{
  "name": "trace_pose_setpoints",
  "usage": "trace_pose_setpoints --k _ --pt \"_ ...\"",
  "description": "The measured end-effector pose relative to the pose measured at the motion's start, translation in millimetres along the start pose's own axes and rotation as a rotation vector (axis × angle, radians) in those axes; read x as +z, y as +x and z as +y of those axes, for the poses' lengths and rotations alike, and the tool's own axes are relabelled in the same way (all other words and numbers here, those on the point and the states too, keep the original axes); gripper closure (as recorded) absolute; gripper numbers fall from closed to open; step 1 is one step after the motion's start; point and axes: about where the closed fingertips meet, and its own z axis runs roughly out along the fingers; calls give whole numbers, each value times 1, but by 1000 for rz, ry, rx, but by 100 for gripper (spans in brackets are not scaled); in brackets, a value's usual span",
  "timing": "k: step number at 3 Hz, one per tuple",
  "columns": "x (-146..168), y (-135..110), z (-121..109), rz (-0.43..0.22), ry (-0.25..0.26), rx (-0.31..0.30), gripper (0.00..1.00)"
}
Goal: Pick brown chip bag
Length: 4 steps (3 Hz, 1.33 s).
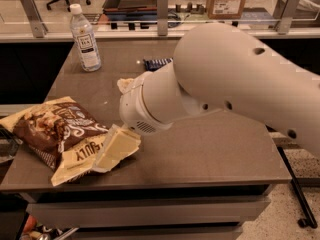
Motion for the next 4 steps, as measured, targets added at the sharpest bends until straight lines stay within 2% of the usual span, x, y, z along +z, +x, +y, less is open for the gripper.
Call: trace_pose_setpoints --k 2,3,4 --pt "10 -4 -2 -16 -15 0 0" --pt "38 -10 3 -71 -59 7 0" --pt "63 -18 22 -102 -103 6 0"
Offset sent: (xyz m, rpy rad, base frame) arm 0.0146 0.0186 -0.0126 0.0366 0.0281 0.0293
